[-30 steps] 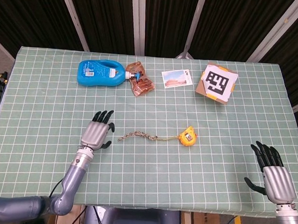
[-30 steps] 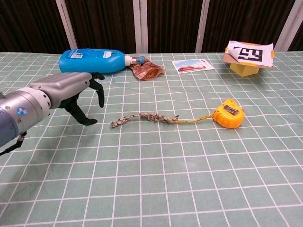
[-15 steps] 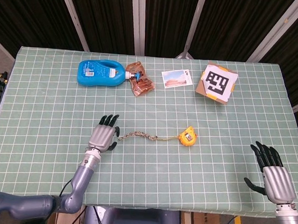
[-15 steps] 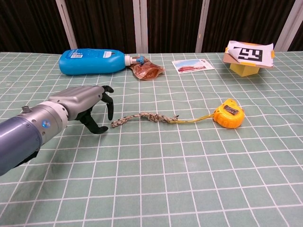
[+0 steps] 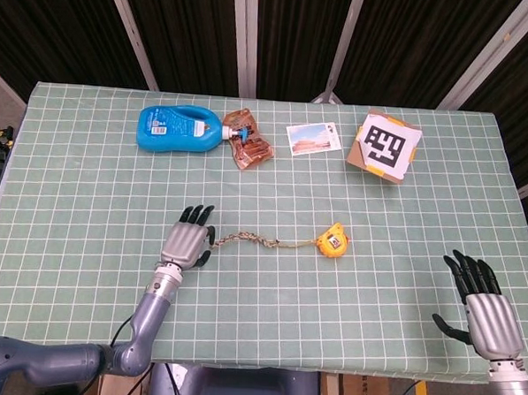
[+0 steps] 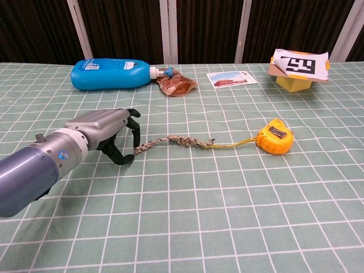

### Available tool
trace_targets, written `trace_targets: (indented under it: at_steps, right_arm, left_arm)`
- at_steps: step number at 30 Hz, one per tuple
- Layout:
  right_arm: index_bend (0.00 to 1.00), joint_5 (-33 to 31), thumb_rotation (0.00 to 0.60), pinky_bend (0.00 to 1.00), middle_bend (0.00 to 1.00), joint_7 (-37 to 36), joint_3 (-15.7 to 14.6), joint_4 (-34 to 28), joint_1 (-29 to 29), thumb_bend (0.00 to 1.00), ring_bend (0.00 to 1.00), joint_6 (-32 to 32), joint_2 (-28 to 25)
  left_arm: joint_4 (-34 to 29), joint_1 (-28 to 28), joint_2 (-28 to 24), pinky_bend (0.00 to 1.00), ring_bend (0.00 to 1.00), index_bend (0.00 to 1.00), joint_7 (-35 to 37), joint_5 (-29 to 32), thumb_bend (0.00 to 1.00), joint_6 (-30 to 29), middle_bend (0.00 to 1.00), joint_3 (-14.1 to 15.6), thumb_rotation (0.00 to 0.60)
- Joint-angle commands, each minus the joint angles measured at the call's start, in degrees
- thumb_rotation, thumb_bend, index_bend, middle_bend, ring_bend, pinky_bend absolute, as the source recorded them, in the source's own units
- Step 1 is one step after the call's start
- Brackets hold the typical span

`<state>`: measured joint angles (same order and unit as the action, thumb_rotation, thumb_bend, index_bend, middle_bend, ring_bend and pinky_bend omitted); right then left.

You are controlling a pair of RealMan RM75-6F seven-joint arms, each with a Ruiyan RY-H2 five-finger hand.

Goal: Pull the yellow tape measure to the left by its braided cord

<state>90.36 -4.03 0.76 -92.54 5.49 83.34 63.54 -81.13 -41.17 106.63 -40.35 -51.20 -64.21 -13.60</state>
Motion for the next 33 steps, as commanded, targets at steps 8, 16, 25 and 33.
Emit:
trace_targets:
  at_steps: [8, 16, 25, 33]
  right_arm:
    - [0.00, -0.3, 0.600, 0.00, 0.00, 0.2, 0.0, -0.2, 0.0, 0.23, 0.00, -0.3, -0.1]
    - [0.00, -0.4, 0.600, 0.00, 0.00, 0.1, -0.1, -0.3, 0.0, 0.23, 0.00, -0.4, -0.1]
    - [0.00, -0.2, 0.600, 0.00, 0.00, 0.1, -0.1, -0.2, -0.1, 0.23, 0.00, -0.2, -0.1]
    - [0.00, -0.1, 0.600, 0.00, 0.00, -0.1, -0.2, -0.2, -0.2, 0.23, 0.00, -0.1, -0.1]
  left_arm:
    - [0.5, -0.1, 0.1, 0.00, 0.00, 0.53, 0.4, 0.1, 0.50, -0.2, 0.04, 0.2, 0.600]
    - [1.1, -0.4, 0.5, 0.00, 0.00, 0.54, 0.9, -0.1, 0.51, 0.0, 0.05, 0.4, 0.600]
    - [1.6, -0.6, 0.9, 0.00, 0.00, 0.55, 1.5, -0.6, 0.52, -0.2, 0.05, 0.6, 0.600]
    - [1.8, -0.6, 1.0, 0.00, 0.00, 0.58, 2.1, -1.2, 0.57, -0.7, 0.07, 0.5, 0.600]
